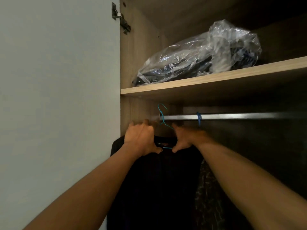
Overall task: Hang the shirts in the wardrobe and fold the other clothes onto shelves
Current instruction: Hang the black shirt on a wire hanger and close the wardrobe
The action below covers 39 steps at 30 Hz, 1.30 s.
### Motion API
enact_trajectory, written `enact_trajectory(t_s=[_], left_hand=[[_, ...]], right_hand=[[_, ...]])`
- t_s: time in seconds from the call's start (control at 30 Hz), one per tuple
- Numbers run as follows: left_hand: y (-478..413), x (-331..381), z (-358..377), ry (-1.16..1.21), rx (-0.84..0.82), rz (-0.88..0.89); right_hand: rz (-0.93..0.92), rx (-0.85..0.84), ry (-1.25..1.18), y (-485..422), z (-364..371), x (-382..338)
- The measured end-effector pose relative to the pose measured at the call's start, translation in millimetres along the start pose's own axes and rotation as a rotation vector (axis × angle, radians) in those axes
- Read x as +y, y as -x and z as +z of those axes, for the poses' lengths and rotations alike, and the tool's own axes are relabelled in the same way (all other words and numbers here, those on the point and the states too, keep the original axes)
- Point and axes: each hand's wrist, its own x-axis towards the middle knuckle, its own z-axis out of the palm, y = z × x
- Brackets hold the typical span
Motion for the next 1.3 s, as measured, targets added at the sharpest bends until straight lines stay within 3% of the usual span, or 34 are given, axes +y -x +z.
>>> enact_trajectory(t_s=[0.47, 0.63, 0.8, 0.9, 0.97, 1.0, 1.1, 1.3], left_hand=[[-19.6, 19.8, 66.1, -0.114, 0.065, 0.019], [-9.6, 18.3, 76.1, -0.112, 0.061, 0.051], [-3.5, 17.1, 52.7, 0.077, 0.134, 0.007], [6.1, 22.0, 25.7, 0.425, 0.196, -0.044], [12.7, 27.9, 12.7, 0.684, 0.130, -0.004], [16.3, 30.8, 8.6, 0.739, 0.059, 0.043], [29.1, 36.5, 13.5, 0.738, -0.171, 0.130], [56.3, 23.0, 42.0, 0.804, -0.101, 0.075]], right_hand=[[0.021, -0.136, 0.308, -36.9, 24.9, 10.9], [0.005, -0.084, 0.186, -28.8, 14.3, 11.9], [-0.120, 0.323, -0.342, 5.6, 12.9, 16.8], [-0.092, 0.785, -0.576, 32.6, 37.1, 23.2], [0.042, 0.993, -0.730, 41.5, 58.7, 33.2], [0.131, 0.994, -0.810, 43.4, 68.3, 38.7], [0.298, 0.696, -0.960, 44.6, 86.5, 43.7], [0.176, 0.419, -0.914, 22.7, 91.7, 15.1]])
